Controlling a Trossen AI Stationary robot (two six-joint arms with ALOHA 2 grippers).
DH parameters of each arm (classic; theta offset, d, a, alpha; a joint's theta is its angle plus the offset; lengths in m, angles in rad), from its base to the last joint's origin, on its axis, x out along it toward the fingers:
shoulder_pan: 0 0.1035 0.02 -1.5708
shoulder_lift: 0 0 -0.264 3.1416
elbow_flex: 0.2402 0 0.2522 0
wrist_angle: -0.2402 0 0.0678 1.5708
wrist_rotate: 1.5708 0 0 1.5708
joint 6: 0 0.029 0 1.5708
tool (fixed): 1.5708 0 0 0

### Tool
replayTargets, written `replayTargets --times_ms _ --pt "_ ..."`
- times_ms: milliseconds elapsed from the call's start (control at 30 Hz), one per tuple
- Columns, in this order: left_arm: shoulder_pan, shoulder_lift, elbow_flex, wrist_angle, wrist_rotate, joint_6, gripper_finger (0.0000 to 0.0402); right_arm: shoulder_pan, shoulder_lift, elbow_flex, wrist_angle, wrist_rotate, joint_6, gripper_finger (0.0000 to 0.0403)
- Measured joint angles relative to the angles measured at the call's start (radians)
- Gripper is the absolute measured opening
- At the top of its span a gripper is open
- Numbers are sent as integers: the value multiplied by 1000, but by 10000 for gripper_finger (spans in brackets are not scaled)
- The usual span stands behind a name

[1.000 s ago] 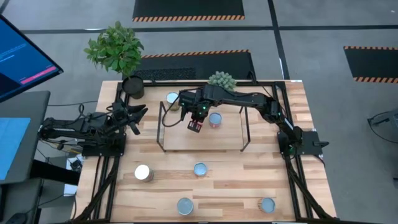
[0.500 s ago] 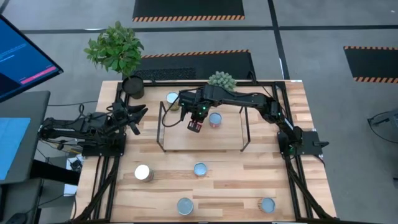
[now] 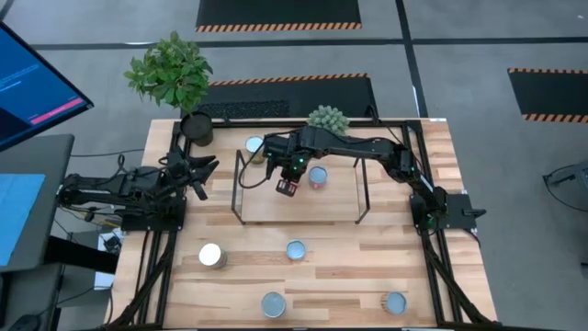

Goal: Pick and place cans onto a shelf
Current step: Move the canned tomatoes to the shelf

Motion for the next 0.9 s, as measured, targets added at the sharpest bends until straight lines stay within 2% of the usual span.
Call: replayTargets --times_ms 333,600,800,900 --pt "0 0 0 2 0 -1 93 6 0 0 60 18 -2 77" --pt "0 0 0 24 0 -7 93 -24 0 0 290 15 -232 77" --pt "0 0 0 24 0 -7 93 -61 -1 0 362 9 -307 77" --pt "0 0 0 24 0 -7 93 -94 -1 0 376 -44 -315 77"
